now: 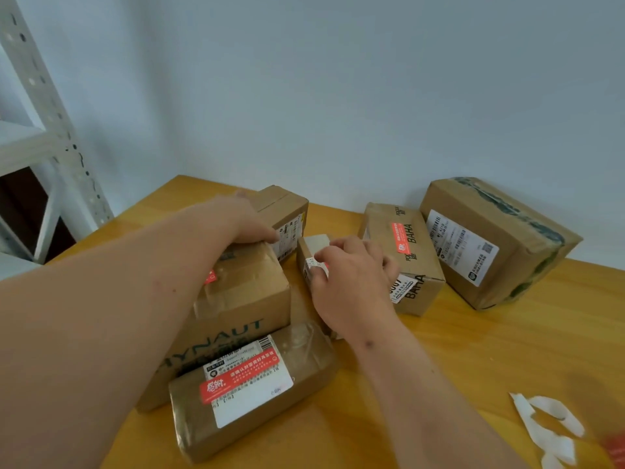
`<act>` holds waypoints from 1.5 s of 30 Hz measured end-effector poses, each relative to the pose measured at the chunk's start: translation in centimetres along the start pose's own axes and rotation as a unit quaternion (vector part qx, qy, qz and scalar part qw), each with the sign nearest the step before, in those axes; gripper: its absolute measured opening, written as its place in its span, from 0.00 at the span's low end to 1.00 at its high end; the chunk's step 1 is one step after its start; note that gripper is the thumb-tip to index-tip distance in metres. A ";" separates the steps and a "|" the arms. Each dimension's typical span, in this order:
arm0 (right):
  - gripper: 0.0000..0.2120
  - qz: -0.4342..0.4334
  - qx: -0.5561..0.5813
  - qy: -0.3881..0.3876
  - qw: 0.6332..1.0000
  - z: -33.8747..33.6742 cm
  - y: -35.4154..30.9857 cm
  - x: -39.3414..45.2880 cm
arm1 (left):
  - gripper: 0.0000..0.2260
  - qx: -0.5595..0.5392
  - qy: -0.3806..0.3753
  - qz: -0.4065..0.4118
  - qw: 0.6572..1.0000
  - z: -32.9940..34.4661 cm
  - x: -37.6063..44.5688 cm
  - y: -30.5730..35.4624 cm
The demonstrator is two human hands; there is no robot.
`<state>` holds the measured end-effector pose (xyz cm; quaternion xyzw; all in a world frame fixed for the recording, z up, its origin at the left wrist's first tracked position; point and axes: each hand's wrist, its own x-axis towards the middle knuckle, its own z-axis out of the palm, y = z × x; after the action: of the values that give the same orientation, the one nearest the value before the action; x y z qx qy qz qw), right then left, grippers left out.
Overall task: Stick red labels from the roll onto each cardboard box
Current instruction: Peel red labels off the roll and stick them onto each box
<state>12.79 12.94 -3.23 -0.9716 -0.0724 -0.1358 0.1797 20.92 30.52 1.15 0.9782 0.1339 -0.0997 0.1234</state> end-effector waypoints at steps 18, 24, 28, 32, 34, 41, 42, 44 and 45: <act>0.14 0.047 0.152 0.199 0.967 -7.0 2.2 -4.9 | 0.46 -0.184 0.304 0.281 0.892 -4.3 -15.5 5.0; 0.11 0.116 0.358 0.280 0.883 -10.9 6.7 -11.9 | 0.46 -0.120 0.130 0.320 0.931 2.4 -22.5 4.7; 0.16 0.146 0.353 0.110 0.918 -11.3 8.5 -16.2 | 0.46 -0.109 0.062 0.314 0.941 7.2 -25.5 5.1; 0.18 0.167 0.305 0.031 0.937 -10.3 9.5 -18.6 | 0.44 -0.095 0.034 0.292 0.951 9.9 -25.9 5.0; 0.20 0.170 0.283 0.021 0.944 -9.9 9.9 -19.3 | 0.39 -0.096 0.027 0.290 0.952 10.7 -25.8 4.9; 0.20 0.153 0.235 0.039 0.959 -9.4 10.9 -20.0 | 0.29 -0.104 0.003 0.294 0.950 11.6 -26.3 5.7; 0.20 0.153 0.228 0.048 0.960 -9.4 11.1 -20.1 | 0.28 -0.096 0.002 0.299 0.950 11.6 -26.2 5.9; 0.17 0.153 0.218 0.071 0.961 -9.4 11.6 -20.3 | 0.26 -0.073 0.012 0.309 0.948 11.6 -26.0 6.1; 0.15 0.158 0.209 0.082 0.961 -9.5 11.9 -20.5 | 0.26 -0.056 0.024 0.315 0.947 11.7 -25.9 6.3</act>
<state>-6.72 -3.49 -4.54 -0.8969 0.0702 -0.1665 0.4037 -3.59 15.39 -2.69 0.9642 -0.1725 -0.0249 0.2000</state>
